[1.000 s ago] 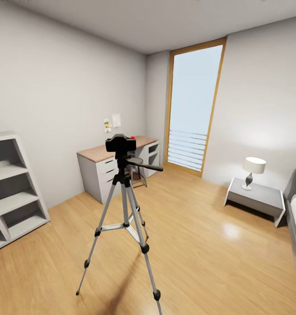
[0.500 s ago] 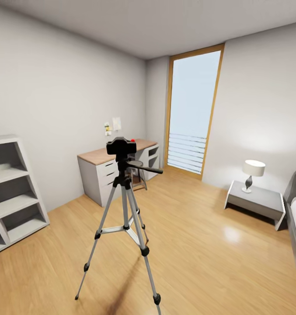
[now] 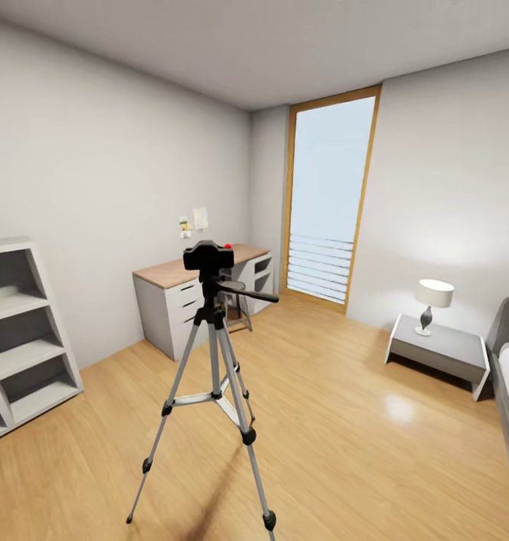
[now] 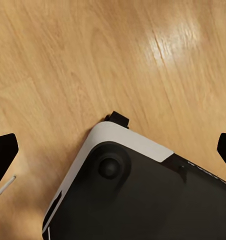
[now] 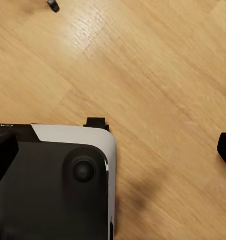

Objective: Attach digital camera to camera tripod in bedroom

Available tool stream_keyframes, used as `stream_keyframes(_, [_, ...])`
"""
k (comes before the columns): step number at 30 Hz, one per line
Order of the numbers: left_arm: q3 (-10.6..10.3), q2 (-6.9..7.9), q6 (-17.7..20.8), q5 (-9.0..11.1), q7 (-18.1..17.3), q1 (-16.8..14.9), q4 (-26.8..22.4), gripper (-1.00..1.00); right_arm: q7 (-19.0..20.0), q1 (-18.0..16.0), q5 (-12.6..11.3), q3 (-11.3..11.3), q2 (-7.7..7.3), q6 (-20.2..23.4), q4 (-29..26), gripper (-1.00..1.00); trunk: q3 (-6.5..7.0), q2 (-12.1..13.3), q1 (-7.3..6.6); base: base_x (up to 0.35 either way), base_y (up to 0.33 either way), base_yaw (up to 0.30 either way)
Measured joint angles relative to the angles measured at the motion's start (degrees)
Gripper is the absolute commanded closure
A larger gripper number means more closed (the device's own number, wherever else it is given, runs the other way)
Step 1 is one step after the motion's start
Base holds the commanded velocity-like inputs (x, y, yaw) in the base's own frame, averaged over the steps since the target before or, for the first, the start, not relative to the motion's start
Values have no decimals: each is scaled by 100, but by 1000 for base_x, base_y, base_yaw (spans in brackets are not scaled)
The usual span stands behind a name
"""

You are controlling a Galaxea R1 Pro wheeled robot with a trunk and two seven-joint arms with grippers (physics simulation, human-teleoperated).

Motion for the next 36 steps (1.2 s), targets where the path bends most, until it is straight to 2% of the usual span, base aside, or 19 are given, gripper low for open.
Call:
stream_keyframes(21, [0, 0, 0, 0, 0, 1, 1, -100, 105, 68, 7, 0, -16, 6, -1, -100, 186, 0, 0, 0, 0, -69])
stream_keyframes(36, [0, 0, 0, 0, 0, 2, 0, -100, 33, 71, 0, 0, -17, 89, -1, -100, 317, 0, 0, 0, 0, -91])
